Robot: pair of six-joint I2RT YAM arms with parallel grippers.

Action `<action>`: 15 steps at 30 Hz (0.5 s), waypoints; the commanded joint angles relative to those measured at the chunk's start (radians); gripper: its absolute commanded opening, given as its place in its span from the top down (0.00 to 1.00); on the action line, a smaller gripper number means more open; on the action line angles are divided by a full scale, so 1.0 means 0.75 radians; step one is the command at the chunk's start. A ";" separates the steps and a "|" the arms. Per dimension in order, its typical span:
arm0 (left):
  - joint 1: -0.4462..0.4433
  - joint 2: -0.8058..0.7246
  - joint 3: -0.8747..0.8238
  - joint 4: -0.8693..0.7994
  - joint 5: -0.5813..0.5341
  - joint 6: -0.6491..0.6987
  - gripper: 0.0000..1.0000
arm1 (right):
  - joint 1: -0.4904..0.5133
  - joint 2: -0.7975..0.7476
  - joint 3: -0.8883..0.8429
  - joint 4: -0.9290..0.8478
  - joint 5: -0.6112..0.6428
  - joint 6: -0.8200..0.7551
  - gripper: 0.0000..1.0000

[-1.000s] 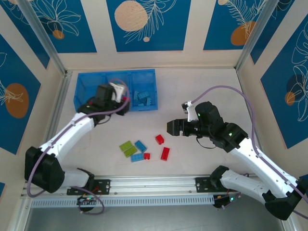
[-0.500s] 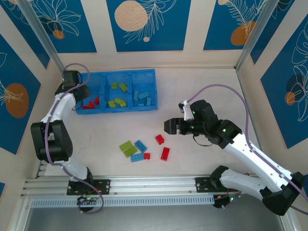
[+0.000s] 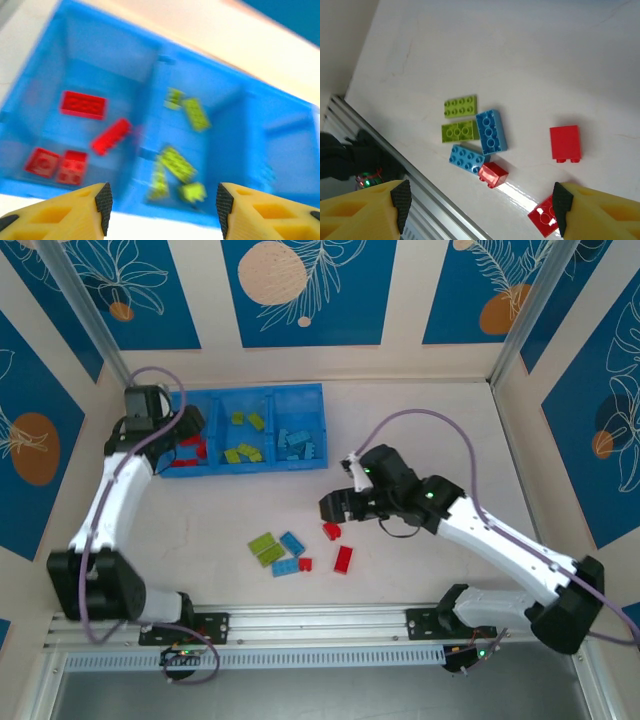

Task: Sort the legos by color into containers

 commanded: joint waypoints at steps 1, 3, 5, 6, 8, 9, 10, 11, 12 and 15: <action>-0.160 -0.202 -0.042 -0.129 0.036 0.052 0.42 | 0.091 0.162 0.119 -0.035 0.044 -0.119 0.23; -0.264 -0.279 -0.029 -0.233 0.004 0.117 0.41 | 0.130 0.272 0.163 -0.028 0.019 -0.156 0.23; -0.337 -0.327 -0.008 -0.356 0.003 0.192 0.40 | 0.164 0.391 0.208 -0.017 -0.002 -0.187 0.23; -0.358 -0.343 -0.003 -0.407 0.003 0.222 0.40 | 0.183 0.439 0.226 -0.013 -0.009 -0.200 0.23; -0.387 -0.375 -0.014 -0.503 0.009 0.307 0.39 | 0.215 0.548 0.265 -0.008 -0.029 -0.229 0.23; -0.387 -0.383 -0.027 -0.534 0.016 0.352 0.39 | 0.226 0.592 0.276 -0.005 -0.041 -0.244 0.23; -0.388 -0.390 -0.045 -0.562 0.013 0.400 0.37 | 0.235 0.639 0.282 0.001 -0.049 -0.260 0.23; -0.388 -0.395 -0.066 -0.573 -0.002 0.441 0.36 | 0.237 0.682 0.292 0.000 -0.047 -0.263 0.23; -0.388 -0.400 -0.089 -0.575 -0.015 0.466 0.35 | 0.239 0.714 0.300 -0.004 -0.047 -0.266 0.23; -0.387 -0.422 -0.176 -0.505 -0.008 0.484 0.30 | 0.241 0.804 0.337 -0.027 -0.028 -0.292 0.23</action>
